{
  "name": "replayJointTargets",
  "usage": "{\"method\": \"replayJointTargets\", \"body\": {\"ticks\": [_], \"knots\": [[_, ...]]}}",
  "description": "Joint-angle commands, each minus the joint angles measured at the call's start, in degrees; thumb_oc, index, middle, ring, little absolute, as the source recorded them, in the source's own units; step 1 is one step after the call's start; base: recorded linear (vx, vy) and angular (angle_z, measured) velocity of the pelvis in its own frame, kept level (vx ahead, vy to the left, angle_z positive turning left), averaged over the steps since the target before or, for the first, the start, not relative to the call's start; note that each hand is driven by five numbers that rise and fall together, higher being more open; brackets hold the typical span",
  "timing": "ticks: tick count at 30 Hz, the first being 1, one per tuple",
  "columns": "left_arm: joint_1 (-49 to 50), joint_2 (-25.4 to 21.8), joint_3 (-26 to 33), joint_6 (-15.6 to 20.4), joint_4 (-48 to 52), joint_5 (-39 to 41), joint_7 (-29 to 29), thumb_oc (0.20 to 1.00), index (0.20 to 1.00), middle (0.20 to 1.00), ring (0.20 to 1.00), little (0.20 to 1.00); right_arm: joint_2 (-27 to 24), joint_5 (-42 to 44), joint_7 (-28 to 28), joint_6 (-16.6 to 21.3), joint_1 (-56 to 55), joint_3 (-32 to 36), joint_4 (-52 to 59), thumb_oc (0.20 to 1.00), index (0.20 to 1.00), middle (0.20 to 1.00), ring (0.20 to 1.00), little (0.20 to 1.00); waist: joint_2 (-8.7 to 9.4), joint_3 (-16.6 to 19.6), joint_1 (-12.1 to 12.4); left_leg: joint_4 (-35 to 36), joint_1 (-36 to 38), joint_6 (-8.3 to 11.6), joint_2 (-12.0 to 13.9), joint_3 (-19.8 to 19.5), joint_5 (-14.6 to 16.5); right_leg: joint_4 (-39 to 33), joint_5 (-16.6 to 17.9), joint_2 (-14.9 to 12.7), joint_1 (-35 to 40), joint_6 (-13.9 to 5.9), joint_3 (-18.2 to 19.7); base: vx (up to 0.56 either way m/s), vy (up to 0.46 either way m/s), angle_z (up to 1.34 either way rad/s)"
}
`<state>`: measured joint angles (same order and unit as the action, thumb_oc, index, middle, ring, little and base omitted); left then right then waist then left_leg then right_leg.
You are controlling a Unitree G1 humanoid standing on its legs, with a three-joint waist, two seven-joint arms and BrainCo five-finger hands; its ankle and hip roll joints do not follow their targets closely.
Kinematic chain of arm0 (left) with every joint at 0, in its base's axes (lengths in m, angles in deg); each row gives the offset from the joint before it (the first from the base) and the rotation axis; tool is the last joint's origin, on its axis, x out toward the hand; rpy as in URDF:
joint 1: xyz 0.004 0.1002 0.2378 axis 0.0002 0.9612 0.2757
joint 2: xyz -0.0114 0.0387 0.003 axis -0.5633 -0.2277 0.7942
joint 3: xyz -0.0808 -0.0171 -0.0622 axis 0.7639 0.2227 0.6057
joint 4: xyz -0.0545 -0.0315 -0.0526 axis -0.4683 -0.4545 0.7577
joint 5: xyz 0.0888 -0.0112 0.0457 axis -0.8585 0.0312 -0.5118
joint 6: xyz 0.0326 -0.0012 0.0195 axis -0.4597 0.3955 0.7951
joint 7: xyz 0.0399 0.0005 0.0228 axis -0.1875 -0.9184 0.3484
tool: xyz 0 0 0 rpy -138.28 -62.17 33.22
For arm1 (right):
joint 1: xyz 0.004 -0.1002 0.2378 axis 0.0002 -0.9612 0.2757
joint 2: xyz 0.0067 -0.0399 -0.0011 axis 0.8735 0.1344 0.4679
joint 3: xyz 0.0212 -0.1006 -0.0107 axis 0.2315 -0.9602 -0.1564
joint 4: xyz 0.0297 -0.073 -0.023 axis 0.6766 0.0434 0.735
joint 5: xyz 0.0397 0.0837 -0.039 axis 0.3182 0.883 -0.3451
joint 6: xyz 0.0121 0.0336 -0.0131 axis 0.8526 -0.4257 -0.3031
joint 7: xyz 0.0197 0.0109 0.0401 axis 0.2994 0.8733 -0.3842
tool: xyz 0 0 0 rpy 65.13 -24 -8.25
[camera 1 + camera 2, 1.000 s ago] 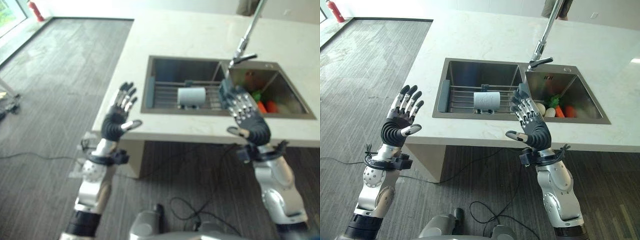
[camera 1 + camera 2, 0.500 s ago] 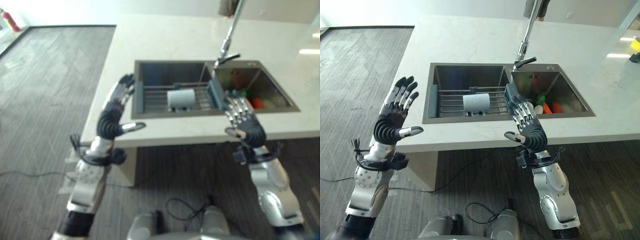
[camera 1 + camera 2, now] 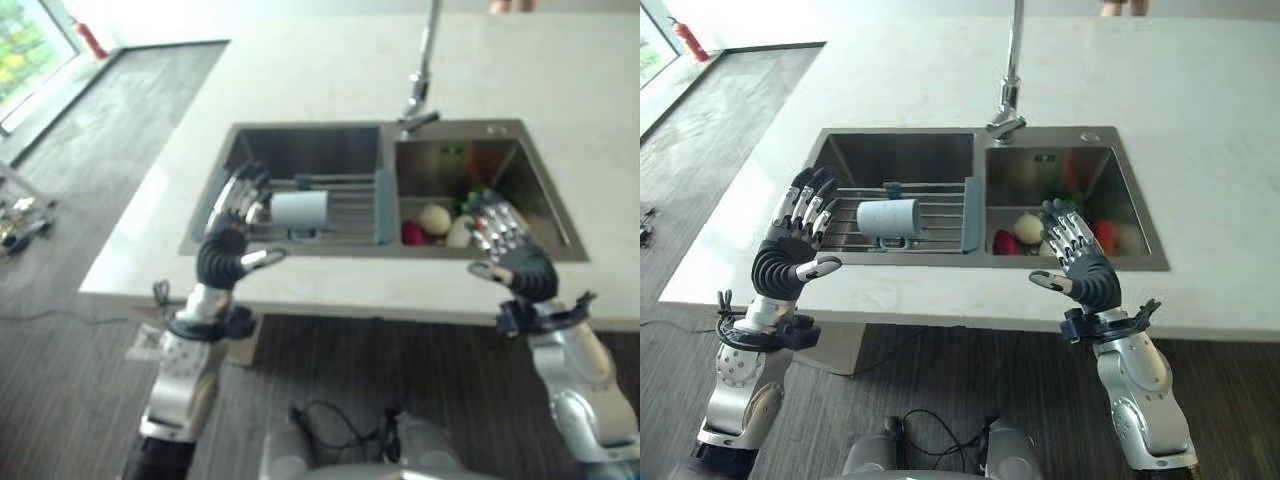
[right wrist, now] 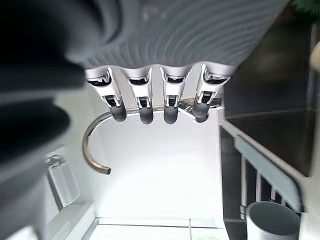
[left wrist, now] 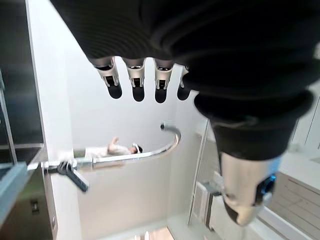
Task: Place the dishes in the dishwasher.
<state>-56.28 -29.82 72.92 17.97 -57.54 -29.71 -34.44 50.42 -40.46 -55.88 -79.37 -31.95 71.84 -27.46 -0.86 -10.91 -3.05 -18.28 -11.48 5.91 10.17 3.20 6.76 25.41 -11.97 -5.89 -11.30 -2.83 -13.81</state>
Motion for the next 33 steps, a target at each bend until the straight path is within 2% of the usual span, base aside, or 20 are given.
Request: {"method": "replayJointTargets", "body": {"ticks": [1,5,9,11,13,14,15,17,21,24,30,33], "knots": [[-1.9,-3.5,1.5,2.4,0.8,-8.1,-3.2,1.000,1.000,1.000,1.000,1.000,0.8,-0.2,-0.4,2.4,0.8,1.3,2.9,1.000,1.000,1.000,1.000,1.000,0.14,1.7,-1.2,1.1,5.1,-0.11,0.2,2.8,4.1,-8.2,3.9,-6.0,2.9,-6.71,3.9,0.01,0.179,-0.38],[-2.5,-7.3,5.5,2.6,-1.1,-19.2,-5.3,1.000,1.000,1.000,1.000,1.000,2.0,0.8,-2.9,-0.4,0.7,1.8,3.1,1.000,1.000,1.000,1.000,1.000,-0.57,2.1,-1.8,1.1,6.8,-0.68,-0.5,3.8,5.4,-8.2,4.4,-8.0,3.6,-8.38,3.5,0.05,0.206,-0.07],[-3.0,-10.5,6.4,-0.9,-3.2,-24.4,-5.5,1.000,1.000,1.000,1.000,1.000,2.0,-0.9,-4.3,-1.4,1.1,1.0,3.2,1.000,1.000,1.000,1.000,1.000,-0.65,2.3,-1.8,1.1,7.3,-1.11,-0.7,4.7,5.6,-8.2,4.4,-8.8,4.1,-8.96,3.7,0.02,0.119,-0.02],[-4.7,-14.0,6.2,-2.3,-5.3,-28.8,-7.2,1.000,1.000,1.000,1.000,1.000,0.8,-0.3,-5.3,-2.6,1.8,0.7,2.9,1.000,1.000,1.000,1.000,1.000,-0.78,2.5,-2.1,1.1,7.5,-1.24,-0.8,4.9,5.6,-8.2,4.4,-8.9,4.2,-9.19,4.2,0.03,0.139,-0.03],[-6.9,-17.0,5.4,-4.2,-7.4,-32.4,-8.2,1.000,1.000,1.000,1.000,1.000,-0.2,-0.3,-6.2,-3.0,2.7,0.0,2.4,1.000,1.000,1.000,1.000,1.000,-1.02,2.9,-2.4,1.1,7.8,-1.28,-0.8,5.2,5.5,-8.2,4.2,-8.9,4.4,-9.28,4.7,0.04,0.122,-0.20],[-9.0,-19.3,4.0,-6.4,-9.6,-33.8,-7.4,1.000,1.000,1.000,1.000,1.000,-1.2,0.1,-7.0,-3.4,3.6,-0.6,1.9,1.000,1.000,1.000,1.000,1.000,-1.20,3.2,-2.8,1.1,8.0,-1.24,-0.6,5.6,5.4,-8.2,4.2,-8.9,4.7,-9.42,4.8,0.06,0.152,-0.17],[-13.1,-22.3,1.3,-9.6,-13.9,-34.4,-4.3,1.000,1.000,1.000,1.000,1.000,-2.5,0.4,-7.5,-4.1,4.9,-1.7,1.1,1.000,1.000,1.000,1.000,1.000,-1.67,3.6,-3.4,1.1,8.4,-1.14,-0.5,6.2,5.4,-8.2,4.0,-8.8,5.0,-9.51,5.2,0.06,0.142,-0.10],[-16.7,-24.5,-1.9,-10.7,-18.4,-34.1,-1.9,1.000,1.000,1.000,1.000,1.000,-3.7,0.8,-8.2,-5.0,6.3,-2.5,0.3,1.000,1.000,1.000,1.000,1.000,-2.24,3.8,-4.0,1.1,8.9,-1.02,-0.4,6.6,5.2,-8.2,3.9,-8.5,5.3,-9.50,5.8,0.07,0.115,-0.15],[-23.2,-27.4,-7.8,-11.3,-27.0,-34.5,1.2,1.000,1.000,1.000,1.000,1.000,-6.2,1.7,-10.7,-5.1,7.8,-3.5,-0.9,1.000,1.000,1.000,1.000,1.000,-3.26,4.3,-5.4,1.1,9.8,-0.84,-0.2,7.6,5.1,-8.2,3.6,-8.1,6.0,-9.46,6.8,0.08,0.086,-0.26],[-27.5,-28.3,-12.4,-9.5,-36.7,-36.2,2.0,1.000,1.000,1.000,1.000,1.000,-8.2,2.9,-12.1,-6.6,8.2,-3.6,-1.5,1.000,1.000,1.000,1.000,1.000,-4.08,5.1,-7.0,1.1,10.3,-0.63,-0.1,8.6,5.1,-8.2,3.4,-7.7,6.3,-9.54,8.1,0.10,0.082,-0.17],[-30.8,-27.8,-15.8,-7.9,-45.8,-37.6,1.8,1.000,1.000,1.000,1.000,1.000,-10.0,3.0,-15.3,-8.1,7.7,-3.3,-2.2,1.000,1.000,1.000,1.000,1.000,-5.16,5.6,-9.1,1.1,11.2,-0.45,-0.3,10.0,5.2,-8.2,3.1,-7.2,6.7,-9.58,10.0,0.07,0.066,-0.19],[-31.0,-26.9,-16.0,-8.9,-48.1,-38.5,2.6,1.000,1.000,1.000,1.000,1.000,-10.2,2.7,-16.6,-8.4,7.2,-3.0,-2.1,1.000,1.000,1.000,1.000,1.000,-5.44,5.7,-9.8,1.1,11.1,-0.41,-0.3,10.7,5.2,-8.2,2.9,-7.0,6.5,-9.68,10.7,0.00,0.035,-0.19]]}}
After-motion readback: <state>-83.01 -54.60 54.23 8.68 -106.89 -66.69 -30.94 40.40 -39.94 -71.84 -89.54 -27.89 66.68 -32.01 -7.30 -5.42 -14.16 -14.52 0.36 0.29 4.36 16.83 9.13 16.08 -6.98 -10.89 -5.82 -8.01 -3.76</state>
